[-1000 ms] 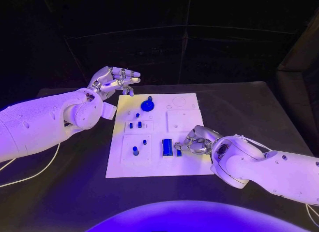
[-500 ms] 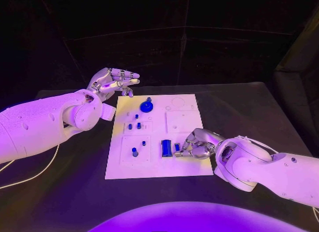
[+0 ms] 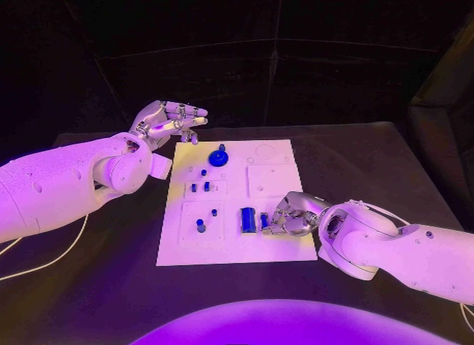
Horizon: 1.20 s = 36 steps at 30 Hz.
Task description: Assemble the parts on the task board
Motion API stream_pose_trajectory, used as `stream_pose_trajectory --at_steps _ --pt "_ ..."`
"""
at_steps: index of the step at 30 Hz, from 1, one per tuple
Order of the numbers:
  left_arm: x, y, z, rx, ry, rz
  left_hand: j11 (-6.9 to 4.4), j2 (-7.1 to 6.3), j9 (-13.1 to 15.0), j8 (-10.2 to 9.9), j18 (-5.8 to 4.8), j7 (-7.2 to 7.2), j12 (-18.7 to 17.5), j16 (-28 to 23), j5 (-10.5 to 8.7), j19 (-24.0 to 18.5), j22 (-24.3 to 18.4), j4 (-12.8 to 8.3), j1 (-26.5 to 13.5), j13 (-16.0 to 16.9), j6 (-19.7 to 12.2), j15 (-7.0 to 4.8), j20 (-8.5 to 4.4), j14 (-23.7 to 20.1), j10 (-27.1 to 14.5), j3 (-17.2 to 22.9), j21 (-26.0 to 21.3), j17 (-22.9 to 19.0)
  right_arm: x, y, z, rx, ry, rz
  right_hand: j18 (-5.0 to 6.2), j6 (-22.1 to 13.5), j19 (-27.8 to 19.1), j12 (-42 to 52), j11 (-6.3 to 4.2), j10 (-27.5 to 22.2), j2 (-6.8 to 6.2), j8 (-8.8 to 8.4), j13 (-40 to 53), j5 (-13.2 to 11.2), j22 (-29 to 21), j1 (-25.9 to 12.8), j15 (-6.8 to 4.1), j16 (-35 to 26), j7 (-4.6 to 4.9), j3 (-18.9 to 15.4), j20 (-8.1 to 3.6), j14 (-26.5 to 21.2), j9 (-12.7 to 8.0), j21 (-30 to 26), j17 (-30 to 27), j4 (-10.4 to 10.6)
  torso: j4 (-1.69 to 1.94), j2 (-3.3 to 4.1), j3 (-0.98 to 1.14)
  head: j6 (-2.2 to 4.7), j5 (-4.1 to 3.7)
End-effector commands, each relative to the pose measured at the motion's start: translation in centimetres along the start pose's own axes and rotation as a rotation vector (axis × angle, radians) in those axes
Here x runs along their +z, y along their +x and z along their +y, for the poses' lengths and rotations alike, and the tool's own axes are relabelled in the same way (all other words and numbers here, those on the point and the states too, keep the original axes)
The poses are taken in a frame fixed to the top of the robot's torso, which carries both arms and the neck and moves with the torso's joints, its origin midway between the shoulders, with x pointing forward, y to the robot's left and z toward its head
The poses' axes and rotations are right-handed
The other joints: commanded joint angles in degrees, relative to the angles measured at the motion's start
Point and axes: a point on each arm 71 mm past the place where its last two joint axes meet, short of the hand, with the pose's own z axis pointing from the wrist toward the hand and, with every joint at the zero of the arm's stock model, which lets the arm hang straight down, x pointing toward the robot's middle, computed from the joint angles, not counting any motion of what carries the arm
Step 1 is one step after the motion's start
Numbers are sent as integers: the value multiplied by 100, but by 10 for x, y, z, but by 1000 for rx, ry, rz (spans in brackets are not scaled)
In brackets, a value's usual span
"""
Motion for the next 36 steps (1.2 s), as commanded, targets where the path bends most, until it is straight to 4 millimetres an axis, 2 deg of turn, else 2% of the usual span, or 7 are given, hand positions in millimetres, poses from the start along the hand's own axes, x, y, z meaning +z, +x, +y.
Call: stream_pose_trajectory --at_steps 1,14,17,20,25,32,36 --pt "0 1 -1 -8 4 9 6 37 -6 19 37 17 19 -27 2 -26 -5 7 -13 -10 -26 -4 1 -33 -53 -24 -24 -4 3 -1 -2 -30 27 -3 -74 -57 -20 -37 -37 135 84 34 227 -59 260 126 -36 -34 -5 8 -5 424 13 -22 607 -65 -3 2 2 -10 12" --pt "0 1 -1 -7 3 8 6 37 -6 19 37 17 19 -27 2 -26 -5 7 -13 -10 -26 -4 1 -33 -53 -24 -24 -4 6 -1 -2 -4 25 -18 -75 -64 -20 -34 -31 139 115 43 234 -95 262 86 -34 -34 3 -35 -6 425 30 -23 612 -63 -3 -2 5 -13 17" --pt "0 1 -1 -7 2 8 6 41 -6 20 37 16 20 -26 3 -26 -7 6 -9 -10 -26 -5 1 -33 -54 -22 -26 -4 5 0 0 10 3 -7 -73 -76 -26 -43 -22 135 16 46 233 -122 253 44 -27 -39 15 -122 -2 423 41 -30 603 -76 -11 -5 1 -14 24" --pt "0 1 -1 -8 1 9 6 41 -6 20 37 16 20 -26 3 -26 -7 6 -9 -10 -26 -5 1 -33 -54 -22 -26 -4 3 0 2 31 -32 -2 -69 -99 -40 -56 2 129 -196 47 232 66 231 -164 -6 -49 43 -354 15 419 56 -45 586 -7 -16 -5 5 -6 23" --pt "0 1 -1 -9 0 11 6 41 -6 20 37 16 20 -26 3 -26 -7 6 -9 -10 -26 -5 1 -33 -54 -22 -26 -4 -2 -3 4 88 -92 -14 -23 -233 -154 -276 50 44 -328 -10 108 -353 27 -298 30 -140 97 -536 46 381 52 -165 411 63 -14 -9 1 0 15" --pt "0 1 -1 -8 1 11 6 41 -6 20 37 15 21 -29 3 -26 -8 3 -6 -10 -27 -5 1 -36 -56 -22 -27 -11 -11 -20 -2 284 -192 -72 130 -847 -558 -1288 238 -373 -373 -330 -516 -498 -709 -233 179 -511 319 -593 169 237 -62 -630 -213 101 -1 -29 -9 61 -18" --pt "1 1 0 -30 -1 -3 10 25 -6 20 35 16 26 -66 -4 -32 -16 20 -39 -11 -34 0 5 -68 -64 -50 -40 -87 -7 -46 -11 455 -233 -135 438 -1094 -1374 -3376 351 -1275 -147 -488 -1906 -236 -2261 174 284 -1626 448 -519 264 -187 -154 -1750 -1758 -134 -6 -81 -25 145 -57"
